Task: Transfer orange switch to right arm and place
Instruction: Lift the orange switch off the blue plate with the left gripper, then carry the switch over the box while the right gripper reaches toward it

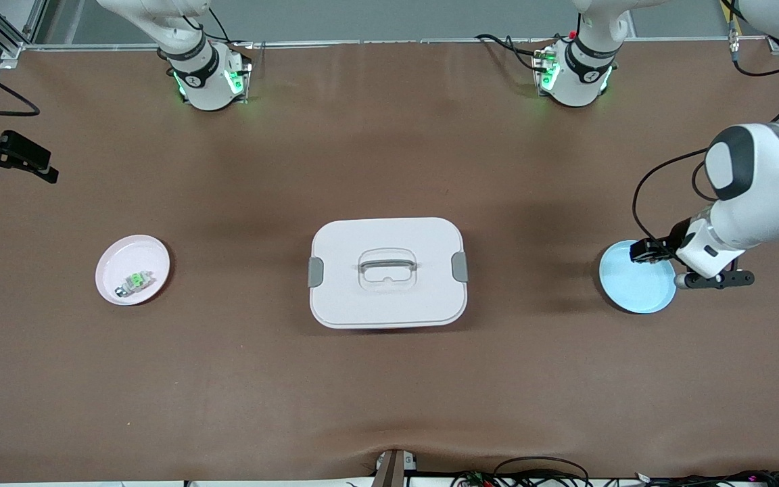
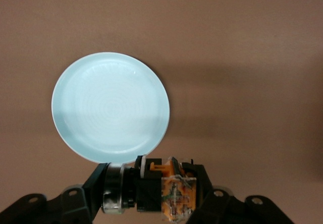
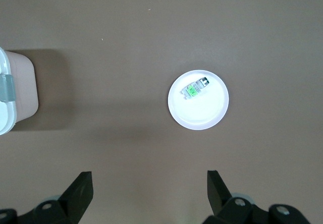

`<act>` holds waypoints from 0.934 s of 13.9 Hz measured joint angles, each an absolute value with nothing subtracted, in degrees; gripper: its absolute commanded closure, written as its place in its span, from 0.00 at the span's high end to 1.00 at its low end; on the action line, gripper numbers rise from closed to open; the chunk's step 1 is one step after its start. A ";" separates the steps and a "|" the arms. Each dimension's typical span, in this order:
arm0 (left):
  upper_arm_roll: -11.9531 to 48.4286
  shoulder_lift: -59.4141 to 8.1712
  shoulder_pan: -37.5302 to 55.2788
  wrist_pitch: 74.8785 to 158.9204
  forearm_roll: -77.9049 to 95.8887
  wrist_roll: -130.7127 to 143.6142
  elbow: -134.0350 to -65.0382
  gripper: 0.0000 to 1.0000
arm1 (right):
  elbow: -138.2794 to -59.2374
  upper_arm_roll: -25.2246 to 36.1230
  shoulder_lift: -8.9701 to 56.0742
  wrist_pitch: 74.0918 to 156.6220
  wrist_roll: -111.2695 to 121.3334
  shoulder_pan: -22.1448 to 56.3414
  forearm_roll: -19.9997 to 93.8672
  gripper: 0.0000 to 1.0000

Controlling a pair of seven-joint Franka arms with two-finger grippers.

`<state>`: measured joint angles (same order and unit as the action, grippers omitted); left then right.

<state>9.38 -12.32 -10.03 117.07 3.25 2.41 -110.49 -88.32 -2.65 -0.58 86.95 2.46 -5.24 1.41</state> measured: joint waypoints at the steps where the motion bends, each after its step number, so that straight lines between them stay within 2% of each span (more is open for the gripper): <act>1: 10.22 -11.90 -10.02 113.50 3.54 4.66 -108.73 0.00 | -88.32 -2.64 -0.58 86.95 2.46 -5.25 1.41 1.00; 4: 13.84 -10.96 -9.92 106.78 3.61 12.94 -104.83 0.00 | -88.31 -2.59 -0.58 86.95 2.46 -5.25 1.40 1.00; 13: 22.35 -10.07 -9.46 102.63 9.56 37.50 -99.35 0.00 | -88.35 -3.45 -0.35 83.89 1.79 -3.37 1.49 1.00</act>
<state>22.35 -10.07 -9.46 102.63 9.56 37.50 -99.35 -88.35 -3.45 -0.35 83.89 1.79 -3.37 1.49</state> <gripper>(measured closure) 0.278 0.000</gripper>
